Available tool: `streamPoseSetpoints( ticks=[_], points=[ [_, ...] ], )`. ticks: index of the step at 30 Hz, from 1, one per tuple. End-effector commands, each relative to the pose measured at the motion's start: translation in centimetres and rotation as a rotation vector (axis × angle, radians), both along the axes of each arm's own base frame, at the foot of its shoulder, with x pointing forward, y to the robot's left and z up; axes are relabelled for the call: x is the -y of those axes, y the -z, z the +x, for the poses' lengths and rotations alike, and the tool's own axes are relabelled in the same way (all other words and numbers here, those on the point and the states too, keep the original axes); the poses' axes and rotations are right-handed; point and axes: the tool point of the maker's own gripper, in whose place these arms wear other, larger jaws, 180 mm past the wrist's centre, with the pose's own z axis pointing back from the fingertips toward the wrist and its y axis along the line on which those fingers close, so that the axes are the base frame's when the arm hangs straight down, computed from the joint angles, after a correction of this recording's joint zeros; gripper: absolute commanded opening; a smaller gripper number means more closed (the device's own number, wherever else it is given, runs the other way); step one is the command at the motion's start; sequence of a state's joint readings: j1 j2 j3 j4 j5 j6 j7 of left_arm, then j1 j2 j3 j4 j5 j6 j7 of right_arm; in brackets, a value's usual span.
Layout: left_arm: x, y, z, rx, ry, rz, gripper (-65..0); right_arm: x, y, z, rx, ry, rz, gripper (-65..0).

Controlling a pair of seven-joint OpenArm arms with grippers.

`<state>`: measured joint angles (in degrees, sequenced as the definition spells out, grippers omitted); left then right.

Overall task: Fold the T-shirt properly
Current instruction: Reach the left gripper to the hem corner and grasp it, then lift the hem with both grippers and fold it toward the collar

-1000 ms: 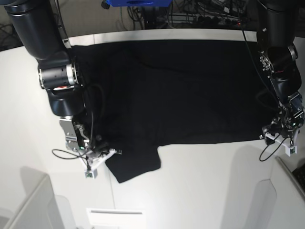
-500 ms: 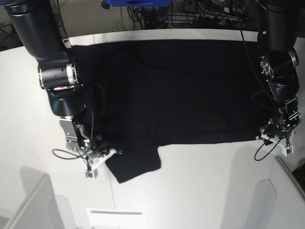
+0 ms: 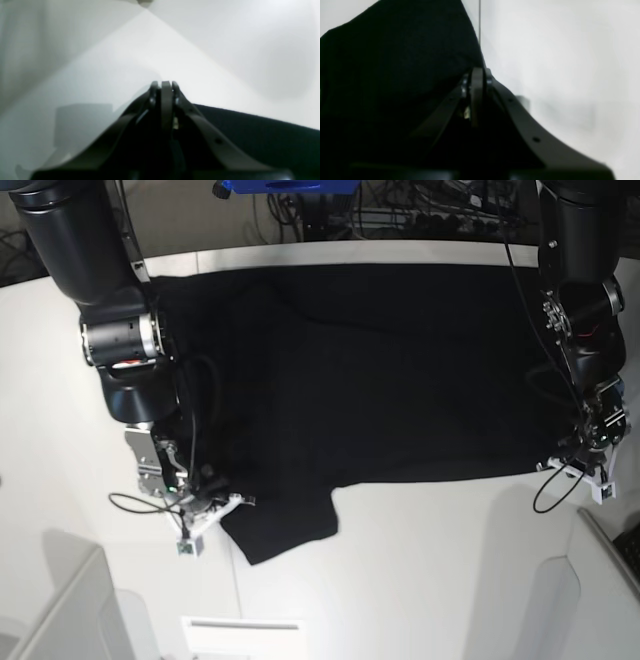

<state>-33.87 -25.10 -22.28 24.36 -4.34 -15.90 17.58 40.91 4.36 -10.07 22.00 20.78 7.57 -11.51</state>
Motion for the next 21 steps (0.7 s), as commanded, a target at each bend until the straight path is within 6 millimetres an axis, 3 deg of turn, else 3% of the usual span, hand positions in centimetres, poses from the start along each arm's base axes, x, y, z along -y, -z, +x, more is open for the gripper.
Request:
streamPoseSetpoints(
  ticks=[1,7,12,17,21],
  points=[
    [-0.8,-1.1,0.2,0.011,0.006,0.025,-65.0,1.0,-2.9,2.3,0.087,0.015,-0.002,-65.0],
    [0.4,-3.1,0.2,0.012,0.081,0.077,-65.0,1.9,-4.5,2.4,0.161,0.005,-0.018,-65.0],
    [0.7,-4.2,-0.3,0.033,0.093,0.081,-65.0,1.2,-5.3,1.5,0.175,-0.031,-0.021,-65.0],
    [1.8,-4.8,-1.1,0.071,0.088,-0.005,-65.0,3.3,-6.1,0.7,0.187,0.034,-0.01,-65.0],
    [2.2,-4.9,-2.2,0.073,0.11,0.018,-65.0,3.6,-6.6,-0.5,0.182,0.043,0.005,-65.0]
  ],
)
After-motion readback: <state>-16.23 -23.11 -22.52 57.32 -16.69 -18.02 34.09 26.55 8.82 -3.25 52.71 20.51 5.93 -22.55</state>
